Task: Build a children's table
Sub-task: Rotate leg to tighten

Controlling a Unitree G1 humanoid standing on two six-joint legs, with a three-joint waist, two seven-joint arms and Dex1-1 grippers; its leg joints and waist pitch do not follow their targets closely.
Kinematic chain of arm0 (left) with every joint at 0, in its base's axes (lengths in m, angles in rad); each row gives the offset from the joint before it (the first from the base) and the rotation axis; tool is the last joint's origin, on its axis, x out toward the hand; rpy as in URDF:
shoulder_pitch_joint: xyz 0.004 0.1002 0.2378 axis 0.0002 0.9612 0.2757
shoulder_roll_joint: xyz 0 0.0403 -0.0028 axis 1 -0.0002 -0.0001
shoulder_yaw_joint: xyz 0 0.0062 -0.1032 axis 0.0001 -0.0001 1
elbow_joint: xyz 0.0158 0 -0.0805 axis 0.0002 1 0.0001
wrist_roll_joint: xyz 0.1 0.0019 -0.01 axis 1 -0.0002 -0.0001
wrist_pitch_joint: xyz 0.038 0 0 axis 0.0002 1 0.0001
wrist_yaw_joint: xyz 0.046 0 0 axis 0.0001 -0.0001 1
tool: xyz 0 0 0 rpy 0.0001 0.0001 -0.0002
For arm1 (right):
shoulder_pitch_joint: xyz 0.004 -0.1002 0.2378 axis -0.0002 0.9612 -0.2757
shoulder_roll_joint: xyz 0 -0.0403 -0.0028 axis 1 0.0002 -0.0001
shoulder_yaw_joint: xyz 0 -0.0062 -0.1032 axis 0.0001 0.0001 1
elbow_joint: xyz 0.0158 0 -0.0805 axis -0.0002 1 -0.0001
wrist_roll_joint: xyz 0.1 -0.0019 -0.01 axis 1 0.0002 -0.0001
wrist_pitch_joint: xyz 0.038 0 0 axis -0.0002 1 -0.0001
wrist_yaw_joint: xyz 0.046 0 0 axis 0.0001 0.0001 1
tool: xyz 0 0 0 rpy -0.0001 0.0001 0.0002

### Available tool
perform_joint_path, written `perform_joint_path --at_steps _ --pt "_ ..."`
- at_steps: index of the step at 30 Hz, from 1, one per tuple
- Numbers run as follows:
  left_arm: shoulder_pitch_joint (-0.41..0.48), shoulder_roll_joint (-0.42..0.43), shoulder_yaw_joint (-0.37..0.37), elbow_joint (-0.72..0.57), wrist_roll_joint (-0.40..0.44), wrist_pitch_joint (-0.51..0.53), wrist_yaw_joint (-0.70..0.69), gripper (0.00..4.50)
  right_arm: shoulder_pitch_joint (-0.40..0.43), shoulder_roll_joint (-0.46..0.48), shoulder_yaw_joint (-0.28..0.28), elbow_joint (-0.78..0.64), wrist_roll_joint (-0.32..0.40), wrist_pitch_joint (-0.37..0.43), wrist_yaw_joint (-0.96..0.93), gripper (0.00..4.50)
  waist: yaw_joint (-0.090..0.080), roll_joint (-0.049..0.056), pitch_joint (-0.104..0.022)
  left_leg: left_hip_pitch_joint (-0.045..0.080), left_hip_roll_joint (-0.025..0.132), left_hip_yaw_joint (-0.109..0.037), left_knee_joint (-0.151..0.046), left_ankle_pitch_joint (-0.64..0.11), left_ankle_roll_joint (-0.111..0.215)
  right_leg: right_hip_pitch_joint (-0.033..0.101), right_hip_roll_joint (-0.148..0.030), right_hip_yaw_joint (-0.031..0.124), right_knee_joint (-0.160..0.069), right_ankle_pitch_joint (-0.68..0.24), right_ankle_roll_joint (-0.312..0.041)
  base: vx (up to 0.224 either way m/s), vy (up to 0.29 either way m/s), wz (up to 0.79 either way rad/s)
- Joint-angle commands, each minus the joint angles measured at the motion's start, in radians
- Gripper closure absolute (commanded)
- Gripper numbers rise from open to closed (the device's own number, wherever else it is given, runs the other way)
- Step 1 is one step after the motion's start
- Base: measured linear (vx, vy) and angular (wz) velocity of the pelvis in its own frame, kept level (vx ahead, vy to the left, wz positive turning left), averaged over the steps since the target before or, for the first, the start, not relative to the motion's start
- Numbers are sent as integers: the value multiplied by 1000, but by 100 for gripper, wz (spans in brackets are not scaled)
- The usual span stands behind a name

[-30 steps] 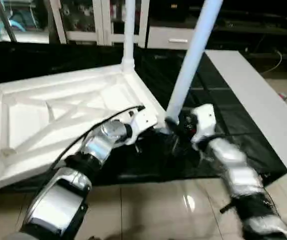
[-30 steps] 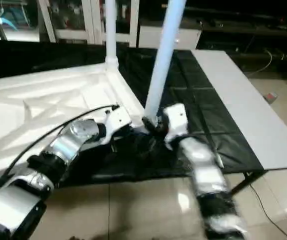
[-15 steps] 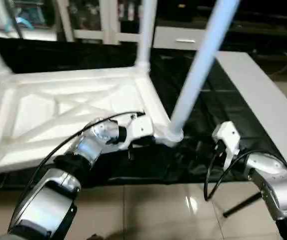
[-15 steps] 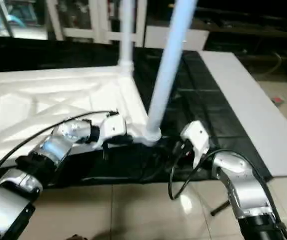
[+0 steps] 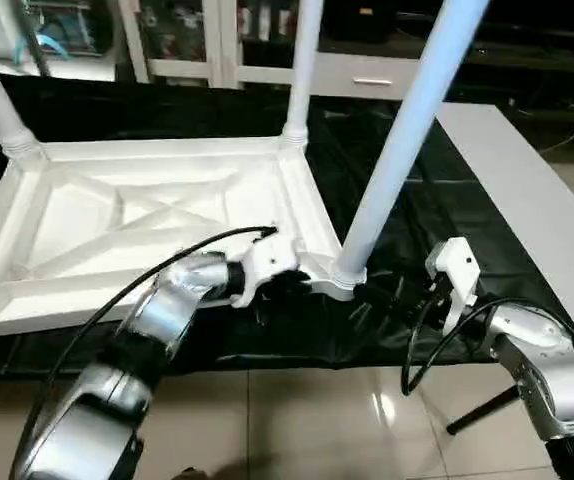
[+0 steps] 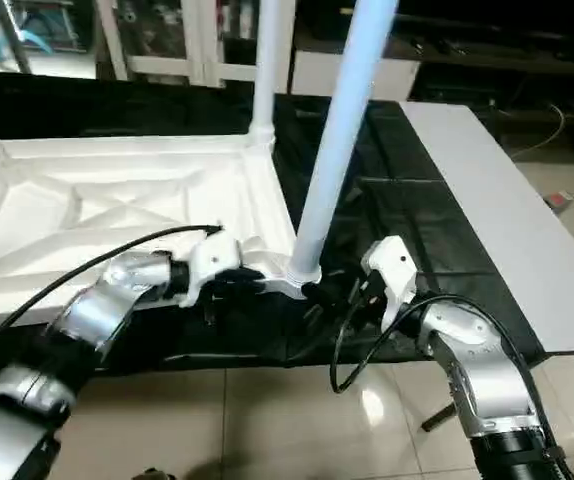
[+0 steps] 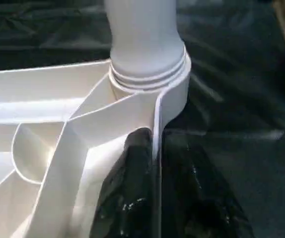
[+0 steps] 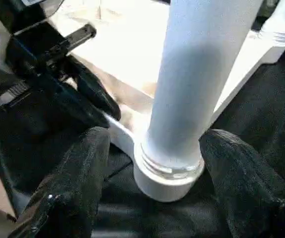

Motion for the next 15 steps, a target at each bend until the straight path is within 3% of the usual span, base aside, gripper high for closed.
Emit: perform_joint_path --at_steps 1,5,6,7,8,9,11,12,15 --pt "24 30 30 -95 -44 34 -35 343 0 5 -20 -26 18 7 -12 134 -1 0 -60 7 20 7 -50 -152 87 51 -46 32 -53 -21 -239 0 0 0" --pt "63 85 55 -225 -108 144 -129 315 9 8 -21 -41 19 14 -8 134 -2 2 -56 12 20 10 -51 -164 81 47 -44 33 -55 -47 -241 0 0 0" --pt "95 163 44 -321 -148 220 -233 295 15 4 -17 -48 24 15 -2 134 -3 0 -53 11 18 11 -52 -178 77 45 -42 33 -59 -75 -234 0 0 0" --pt "112 204 40 -368 -173 261 -280 295 16 3 -17 -54 33 19 4 134 0 6 -51 13 21 8 -57 -188 66 45 -46 34 -57 -106 -228 0 0 0" --pt "124 238 41 -400 -194 293 -314 281 18 2 -18 -60 43 21 13 134 -5 4 -47 13 19 9 -60 -208 55 42 -41 34 -58 -134 -219 0 0 0" --pt "130 260 44 -419 -207 316 -333 273 19 1 -17 -66 50 24 19 134 -8 9 -46 17 19 10 -60 -229 49 38 -38 35 -61 -157 -212 0 0 0" --pt "136 286 48 -441 -219 340 -348 260 21 -1 -16 -77 61 28 29 134 -10 9 -45 16 18 10 -61 -240 41 38 -39 36 -62 -169 -210 0 0 0" --pt "148 328 52 -475 -229 387 -363 249 26 -3 -13 -96 75 40 45 134 -6 11 -44 22 19 12 -61 -247 32 34 -39 37 -62 -172 -208 0 0 0" --pt "157 353 50 -493 -223 410 -373 223 31 -6 -8 -107 81 46 55 134 -6 11 -44 19 17 11 -61 -240 29 36 -37 36 -61 -163 -202 0 0 0"
